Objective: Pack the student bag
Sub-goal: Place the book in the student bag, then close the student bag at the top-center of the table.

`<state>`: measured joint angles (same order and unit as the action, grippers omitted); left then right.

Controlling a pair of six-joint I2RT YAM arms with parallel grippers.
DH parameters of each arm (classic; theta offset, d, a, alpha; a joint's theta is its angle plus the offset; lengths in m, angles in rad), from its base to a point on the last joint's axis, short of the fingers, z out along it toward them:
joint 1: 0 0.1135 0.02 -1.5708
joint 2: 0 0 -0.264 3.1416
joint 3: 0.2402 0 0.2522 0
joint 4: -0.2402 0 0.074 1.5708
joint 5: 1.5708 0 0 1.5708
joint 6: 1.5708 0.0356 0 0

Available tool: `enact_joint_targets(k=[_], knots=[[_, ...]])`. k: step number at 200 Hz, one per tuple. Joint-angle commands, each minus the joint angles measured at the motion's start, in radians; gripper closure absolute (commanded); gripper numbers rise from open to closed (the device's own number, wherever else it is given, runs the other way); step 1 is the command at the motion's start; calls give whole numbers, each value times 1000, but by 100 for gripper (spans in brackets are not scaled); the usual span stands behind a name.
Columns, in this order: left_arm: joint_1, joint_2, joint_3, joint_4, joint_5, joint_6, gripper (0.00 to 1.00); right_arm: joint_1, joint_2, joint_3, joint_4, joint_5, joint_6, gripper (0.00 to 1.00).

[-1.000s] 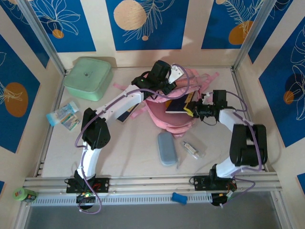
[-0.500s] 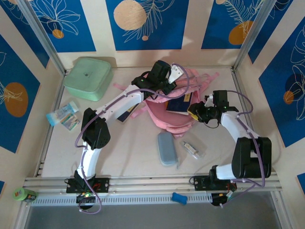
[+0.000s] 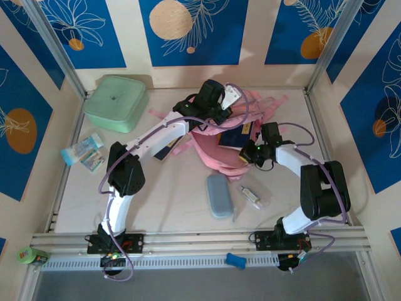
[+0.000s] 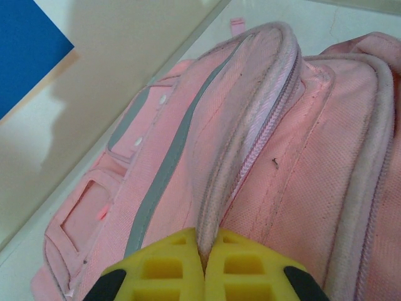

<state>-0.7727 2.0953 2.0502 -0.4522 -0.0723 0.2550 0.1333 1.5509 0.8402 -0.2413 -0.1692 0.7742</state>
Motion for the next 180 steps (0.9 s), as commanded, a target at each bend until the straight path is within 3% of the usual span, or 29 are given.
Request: enact_joint_targets(k=[1, 20, 50, 76, 97, 115, 129, 138, 156, 180], knots=[[-1, -52, 9, 99, 7, -36, 100, -51, 58, 56, 106, 112, 7, 100], [-1, -48, 10, 102, 9, -37, 100, -81, 93, 77, 169, 80, -17, 100], [-1, -43, 3, 99, 3, -41, 100, -38, 34, 81, 97, 92, -102, 100], [0, -43, -15, 84, 3, -52, 100, -11, -129, -22, 44, 4, -94, 97], [0, -55, -57, 79, 38, -81, 100, 35, -308, -43, -138, 105, -93, 91], [-1, -62, -72, 38, 80, -132, 92, 51, -463, -50, -276, 160, -70, 87], [-1, -82, -106, 16, 96, -202, 76, 63, -561, -50, -313, 140, -80, 80], [-1, -110, -139, 21, 121, -261, 72, 76, -591, -28, -334, 112, -100, 78], [-1, -195, -257, 72, 174, -344, 59, 119, -579, 28, -392, 120, -120, 76], [11, -348, -462, 119, 92, -467, 52, 174, -494, 72, -390, 26, -133, 74]])
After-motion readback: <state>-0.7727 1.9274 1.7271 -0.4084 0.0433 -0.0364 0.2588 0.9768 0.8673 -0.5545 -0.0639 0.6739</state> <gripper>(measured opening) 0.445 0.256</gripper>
